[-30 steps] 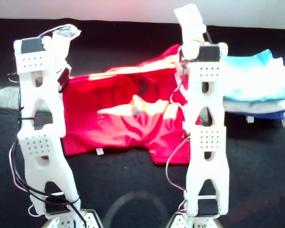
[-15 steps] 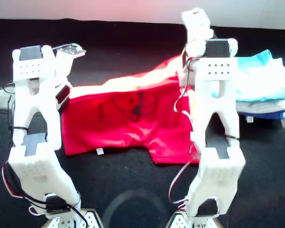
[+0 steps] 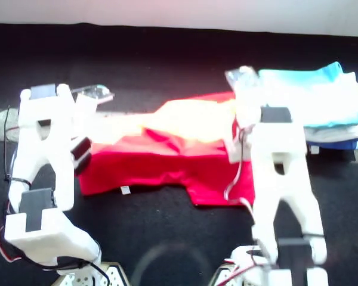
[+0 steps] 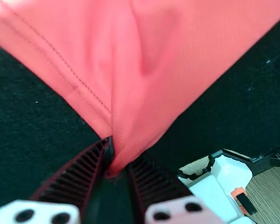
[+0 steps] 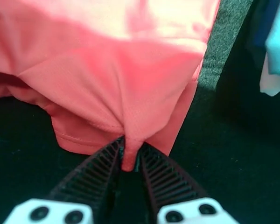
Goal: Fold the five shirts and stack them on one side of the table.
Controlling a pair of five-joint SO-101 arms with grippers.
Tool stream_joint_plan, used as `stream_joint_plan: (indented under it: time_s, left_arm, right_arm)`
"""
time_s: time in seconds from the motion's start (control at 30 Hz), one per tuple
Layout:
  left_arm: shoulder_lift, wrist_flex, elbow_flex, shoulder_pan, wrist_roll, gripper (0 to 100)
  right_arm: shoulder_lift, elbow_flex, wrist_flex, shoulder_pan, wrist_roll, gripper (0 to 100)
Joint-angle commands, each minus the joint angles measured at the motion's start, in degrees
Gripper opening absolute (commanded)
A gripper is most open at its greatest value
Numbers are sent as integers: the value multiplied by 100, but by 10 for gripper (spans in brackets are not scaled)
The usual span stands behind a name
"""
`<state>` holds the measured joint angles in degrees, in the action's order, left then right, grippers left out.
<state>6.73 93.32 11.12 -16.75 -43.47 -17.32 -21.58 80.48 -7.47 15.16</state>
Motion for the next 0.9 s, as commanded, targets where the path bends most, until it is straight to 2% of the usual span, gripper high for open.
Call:
stream_joint_plan:
  time_s: [0.0, 0.43, 0.63, 0.87]
  left_arm:
    - [-321, -448, 505, -4, -53, 9]
    - [-321, -589, 681, -22, -229, 9]
    - [-259, -677, 848, -13, -229, 9]
    - [-259, -1222, 1253, -4, -229, 9]
  right_arm:
    - [-884, -998, -259, 75, 167, 6]
    - [-1956, -1332, 725, 75, 185, 6]
    - [-2000, -1657, 602, 66, 193, 6]
    - [-2035, -2378, 189, 75, 193, 6]
